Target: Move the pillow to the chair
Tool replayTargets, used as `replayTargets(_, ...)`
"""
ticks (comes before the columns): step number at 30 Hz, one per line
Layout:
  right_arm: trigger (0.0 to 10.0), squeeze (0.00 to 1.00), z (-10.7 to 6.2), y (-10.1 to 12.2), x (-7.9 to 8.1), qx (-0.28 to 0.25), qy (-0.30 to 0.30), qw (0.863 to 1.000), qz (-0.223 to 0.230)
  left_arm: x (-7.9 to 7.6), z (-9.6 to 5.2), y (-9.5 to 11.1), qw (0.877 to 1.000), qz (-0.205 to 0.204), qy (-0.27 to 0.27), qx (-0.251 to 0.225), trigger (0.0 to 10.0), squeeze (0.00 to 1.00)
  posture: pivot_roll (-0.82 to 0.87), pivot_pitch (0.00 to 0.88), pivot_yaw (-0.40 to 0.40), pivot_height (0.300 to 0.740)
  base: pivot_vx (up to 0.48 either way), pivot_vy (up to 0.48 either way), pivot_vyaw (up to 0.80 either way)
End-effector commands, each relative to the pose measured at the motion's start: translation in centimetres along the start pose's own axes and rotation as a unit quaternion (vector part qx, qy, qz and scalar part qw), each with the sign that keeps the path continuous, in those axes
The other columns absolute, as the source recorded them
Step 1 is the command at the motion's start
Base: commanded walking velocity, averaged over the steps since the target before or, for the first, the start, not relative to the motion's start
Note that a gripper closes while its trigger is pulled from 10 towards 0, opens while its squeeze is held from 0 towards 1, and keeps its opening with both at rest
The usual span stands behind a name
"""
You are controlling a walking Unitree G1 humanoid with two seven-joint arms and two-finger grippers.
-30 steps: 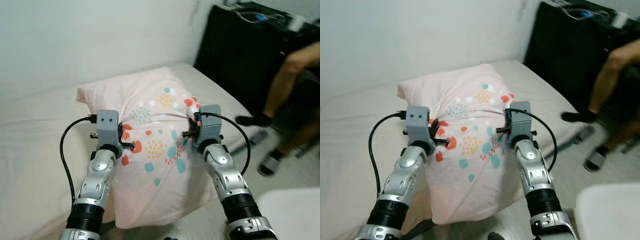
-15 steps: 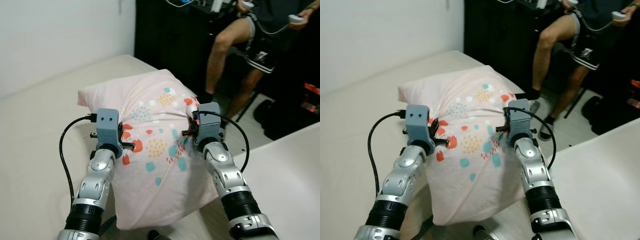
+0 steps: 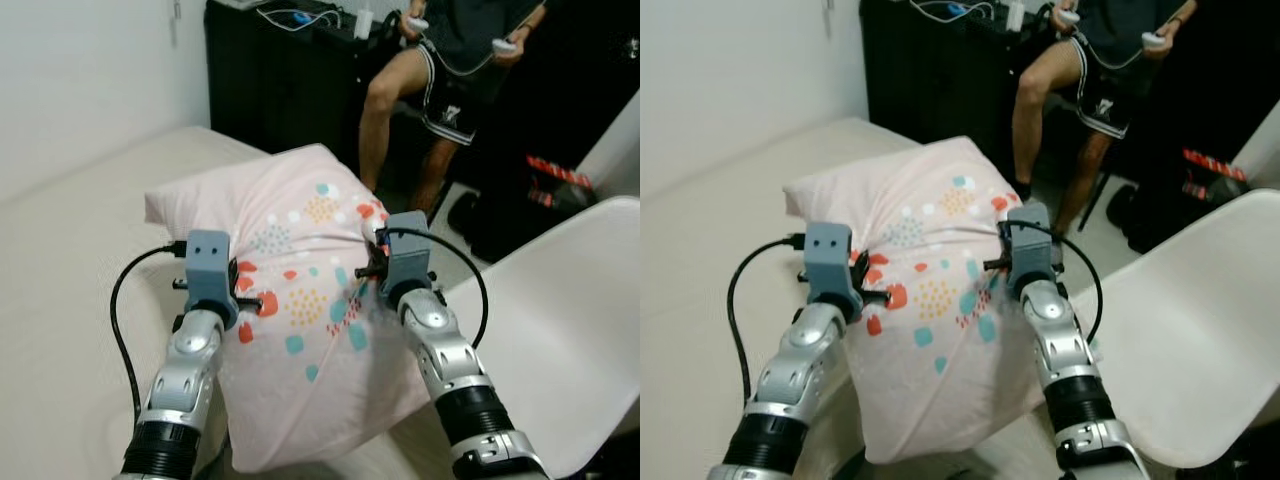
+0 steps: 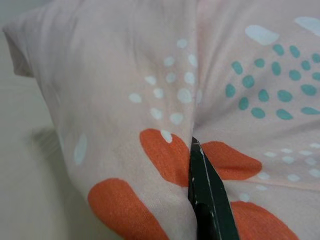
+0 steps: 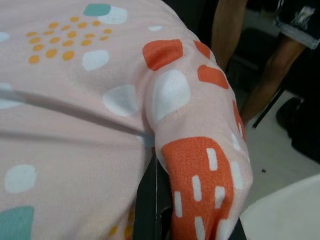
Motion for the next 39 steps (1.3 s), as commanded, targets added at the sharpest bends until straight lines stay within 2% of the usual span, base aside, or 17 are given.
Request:
replayTargets(1,10.0,0.00,0.0,0.6,-1.4,-0.009,-0.020,1.000,-0.007,-0.3,-0.1,0.9,1.000,-0.001,-0.001,-0.017,10.0,0.00,-0.01,0.069,-0.079,0.740,0.000,0.000,-0.80)
replayTargets(5,10.0,0.00,0.1,0.4,-1.9,-0.003,-0.034,0.999,-0.034,-0.3,-0.2,0.8,1.000,0.000,0.000,-0.014,10.0,0.00,-0.01,0.073,-0.076,0.740,0.000,0.000,-0.80)
replayTargets(8,10.0,0.00,0.1,0.3,-2.0,-0.002,-0.038,0.999,-0.036,-0.3,-0.2,0.7,1.000,0.001,0.000,-0.013,10.0,0.00,-0.01,0.073,-0.076,0.740,0.000,0.000,-0.80)
replayTargets(11,10.0,0.00,0.2,0.4,-2.0,-0.003,-0.036,0.999,-0.018,-0.3,-0.2,0.6,1.000,0.006,0.001,-0.008,10.0,0.00,-0.01,0.076,-0.063,0.740,0.000,0.000,-0.80)
replayTargets(13,10.0,0.00,0.2,0.7,-2.0,-0.009,-0.037,0.999,-0.002,-0.9,-0.1,0.5,1.000,0.022,-0.015,-0.004,10.0,0.00,0.01,0.091,-0.024,0.740,0.000,0.000,-0.80)
replayTargets(19,10.0,0.00,0.1,0.4,-2.1,-0.004,-0.044,0.999,0.006,-1.4,-0.1,0.5,0.999,0.032,-0.034,0.000,10.0,0.00,0.01,0.097,-0.007,0.740,0.000,0.000,-0.80)
replayTargets(21,10.0,0.00,-0.3,-0.3,-2.1,0.004,-0.049,0.999,0.016,-1.7,0.1,0.4,0.998,0.033,-0.047,0.007,10.0,0.00,0.02,0.109,0.039,0.740,0.000,0.000,-0.80)
replayTargets(26,10.0,0.00,-0.6,-0.9,-2.1,0.011,-0.056,0.998,0.025,-2.3,0.2,0.5,0.997,0.046,-0.066,0.009,10.0,0.00,0.03,0.116,0.052,0.740,0.000,0.000,-0.80)
replayTargets(39,10.0,0.00,-0.7,-1.0,-2.0,0.016,-0.054,0.998,0.013,-2.9,0.1,0.4,0.996,0.044,-0.075,0.014,10.0,0.00,0.02,0.120,0.058,0.740,0.000,0.000,-0.80)
Point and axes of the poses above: a point about 5 cm out from each wrist's last joint towards the gripper, its own z axis pointing out of the wrist towards the gripper, its own y axis along the axis of the wrist's last joint, x = y × z, the point moved 6 cm from there along z, pointing out of the wrist towards the gripper, and after that the axes turned 1 degree about -z, right-handed, at the moved point
